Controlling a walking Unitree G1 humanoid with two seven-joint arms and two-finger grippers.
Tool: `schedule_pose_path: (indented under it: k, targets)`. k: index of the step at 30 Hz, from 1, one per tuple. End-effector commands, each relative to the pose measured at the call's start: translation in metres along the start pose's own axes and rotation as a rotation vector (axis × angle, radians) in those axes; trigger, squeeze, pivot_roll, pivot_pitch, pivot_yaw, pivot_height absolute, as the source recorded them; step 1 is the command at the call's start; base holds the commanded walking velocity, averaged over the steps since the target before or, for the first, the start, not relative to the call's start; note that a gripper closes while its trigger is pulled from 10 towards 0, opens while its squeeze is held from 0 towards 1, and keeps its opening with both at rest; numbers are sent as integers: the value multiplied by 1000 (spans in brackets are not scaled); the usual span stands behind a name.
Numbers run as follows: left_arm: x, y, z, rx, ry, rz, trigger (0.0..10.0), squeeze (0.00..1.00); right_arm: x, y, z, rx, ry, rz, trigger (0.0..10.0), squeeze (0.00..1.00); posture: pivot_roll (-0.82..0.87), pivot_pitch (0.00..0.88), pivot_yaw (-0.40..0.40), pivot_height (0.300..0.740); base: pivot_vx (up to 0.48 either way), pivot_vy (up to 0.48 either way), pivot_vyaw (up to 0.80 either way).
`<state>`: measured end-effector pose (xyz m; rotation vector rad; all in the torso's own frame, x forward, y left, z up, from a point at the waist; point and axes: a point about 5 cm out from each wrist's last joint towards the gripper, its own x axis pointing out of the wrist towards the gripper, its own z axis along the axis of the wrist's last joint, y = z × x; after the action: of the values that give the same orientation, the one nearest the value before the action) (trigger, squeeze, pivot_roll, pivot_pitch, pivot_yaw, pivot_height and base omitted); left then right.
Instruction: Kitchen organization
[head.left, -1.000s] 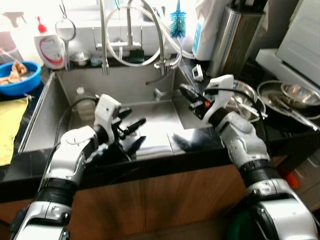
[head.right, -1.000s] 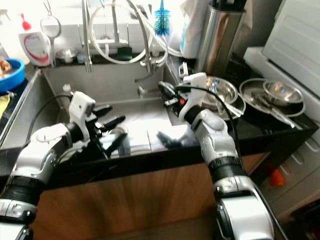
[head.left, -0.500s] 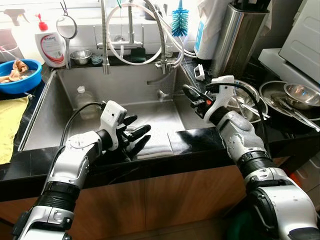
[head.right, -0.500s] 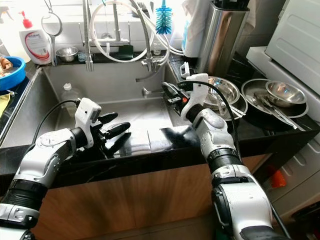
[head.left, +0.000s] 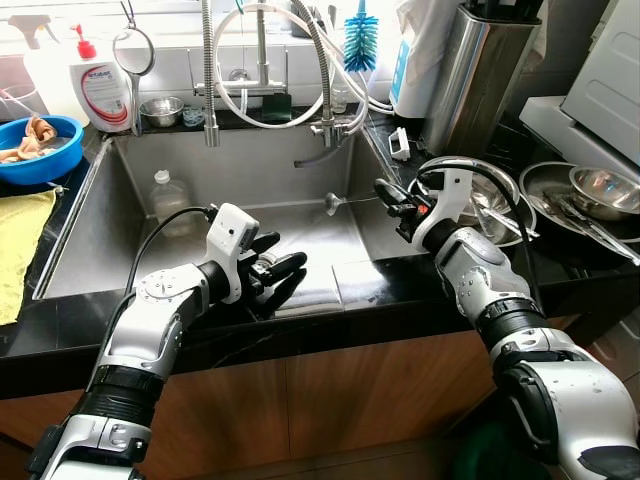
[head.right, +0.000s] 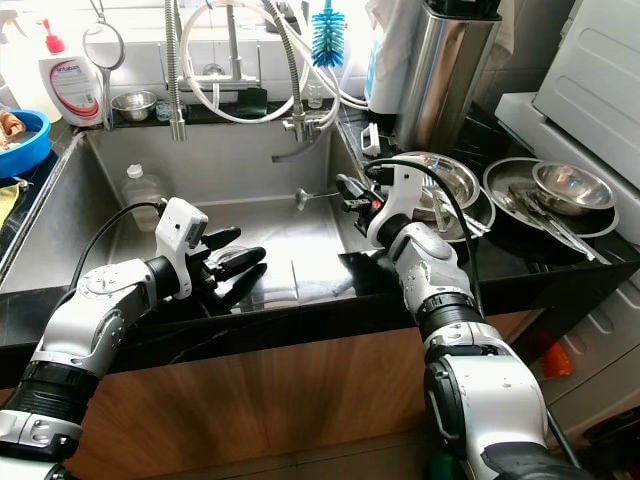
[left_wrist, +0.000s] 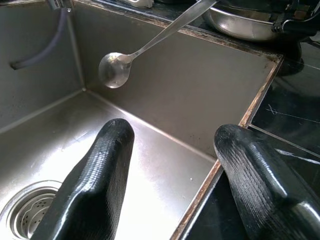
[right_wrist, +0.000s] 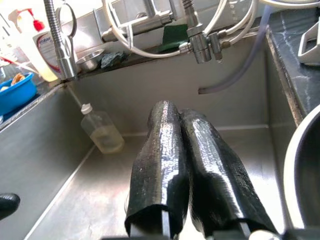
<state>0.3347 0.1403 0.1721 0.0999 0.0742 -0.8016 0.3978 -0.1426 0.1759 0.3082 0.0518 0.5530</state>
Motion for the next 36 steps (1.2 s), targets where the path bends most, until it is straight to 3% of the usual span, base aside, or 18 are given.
schedule_pose_path:
  k: [1, 2, 3, 4, 6, 7, 8, 9, 10, 11, 18, 19, 24, 25, 28, 32, 34, 36]
  targets:
    - [0, -3, 0, -3, -3, -11, 10000, 0, 2, 1, 9, -14, -9, 15, 10000, 588, 62, 0, -69, 740, 0, 0, 0]
    - [0, -4, 0, -5, -3, -12, 10000, 0, 2, 0, 9, -11, -12, 17, 10000, 851, 62, 0, -70, 740, 0, 0, 0]
    - [0, -4, 0, -6, -3, -11, 10000, 0, 2, 0, 10, -11, -12, 17, 10000, 851, 62, 0, -70, 740, 0, 0, 0]
    - [0, -4, 0, -7, -3, -11, 10000, 0, 2, 0, 10, -14, -10, 18, 10000, 1000, 62, 0, -72, 740, 0, 0, 0]
    - [0, -5, 0, -11, -4, -10, 10000, 0, 2, 0, 9, -31, -1, 17, 10000, 1000, 61, 0, -74, 740, 0, 0, 0]
    - [0, -5, 0, -12, -5, -9, 10000, 0, 2, 0, 9, -35, -1, 17, 10000, 980, 62, 0, -74, 740, 0, 0, 0]
    - [0, -5, -1, -14, -5, -8, 10000, 0, 2, 0, 10, -37, -3, 18, 10000, 863, 62, 0, -74, 740, 0, 0, 0]
    - [0, -6, -2, -14, -3, -7, 10000, 0, 2, 0, 10, -46, -1, 13, 10000, 518, 58, 0, -74, 740, 0, 0, 0]
    - [0, -6, -2, -14, -3, -7, 10000, 0, 2, 0, 10, -46, -1, 13, 10000, 518, 58, 0, -74, 740, 0, 0, 0]
    - [0, -6, -3, -13, -2, -7, 10000, 0, 2, 0, 10, -57, 1, 11, 10000, 0, 59, 0, -75, 740, 0, 0, 0]
    - [1, -7, -4, -7, -2, -2, 10000, 0, 5, 7, 31, -193, -86, 23, 10000, 0, 56, 0, -73, 740, 0, 0, 0]
    - [1, -8, -5, -8, -2, -3, 10000, 0, 4, 15, 37, -267, -121, 46, 10000, 0, 52, 0, -71, 740, 0, 0, 0]
    - [2, -9, -7, -10, -2, -7, 10000, 0, -2, 33, 45, -400, -200, 80, 10000, 0, 38, 0, -64, 740, 0, 0, 0]
    - [4, -11, -8, -10, 0, -13, 10000, 0, -6, 45, 47, -460, -233, 93, 10000, 0, 38, 0, -64, 740, 0, 0, 0]
    - [5, -12, -9, -9, 1, -17, 10000, 0, -11, 55, 47, -487, -259, 108, 10000, 0, 33, 0, -62, 740, 0, 0, 0]
    - [5, -12, -9, -9, -2, -15, 10000, 0, -24, 71, 45, -587, -315, 48, 10000, 0, 30, 0, -65, 740, 0, 0, 0]
    - [4, -10, -8, -23, -19, -1, 10000, 0, -40, 76, 40, -588, -355, -68, 10000, 0, 36, 0, -66, 740, 0, 0, 0]
    - [3, -10, -8, -24, -21, 1, 10000, 0, -44, 77, 40, -587, -359, -80, 10000, 0, 36, 0, -66, 740, 0, 0, 0]
